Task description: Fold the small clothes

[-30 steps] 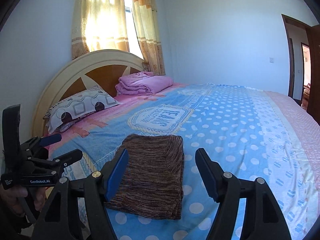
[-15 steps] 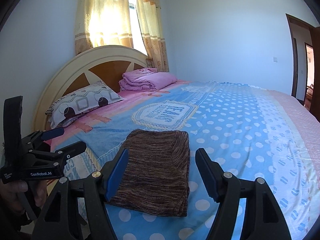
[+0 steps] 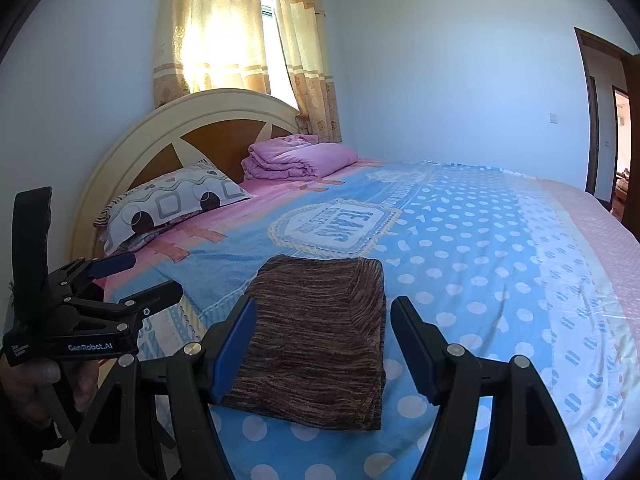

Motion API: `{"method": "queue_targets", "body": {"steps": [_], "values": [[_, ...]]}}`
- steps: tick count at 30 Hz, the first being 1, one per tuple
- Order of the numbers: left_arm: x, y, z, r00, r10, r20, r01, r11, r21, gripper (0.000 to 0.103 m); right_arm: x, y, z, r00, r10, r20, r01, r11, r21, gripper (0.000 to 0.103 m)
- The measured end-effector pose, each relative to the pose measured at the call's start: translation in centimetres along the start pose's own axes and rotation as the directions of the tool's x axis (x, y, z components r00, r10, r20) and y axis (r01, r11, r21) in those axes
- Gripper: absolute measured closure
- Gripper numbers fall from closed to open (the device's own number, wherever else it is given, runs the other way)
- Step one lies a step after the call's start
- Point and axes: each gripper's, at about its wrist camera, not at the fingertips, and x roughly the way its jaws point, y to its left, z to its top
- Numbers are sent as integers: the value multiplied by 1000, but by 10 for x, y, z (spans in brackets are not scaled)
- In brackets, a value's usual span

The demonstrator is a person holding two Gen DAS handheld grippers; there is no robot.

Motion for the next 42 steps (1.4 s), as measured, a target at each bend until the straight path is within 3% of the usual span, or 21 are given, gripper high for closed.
{"method": "queue_targets", "body": {"steps": [15,25,42], "values": [[1,4,1,1000,-1,-9,1,1000,-12,0,-5,6,1,999,2,33,-2,1000,-1,33],[-2,5,3,999,40,17,-40,999,-6,0,-8,7,1,999,4,42,-4,1000,-7,33],[7,13,-1,997,83,-8,-83,997,-7,0,-2,14,-4,999,30,19,-29,999,-39,33]]}}
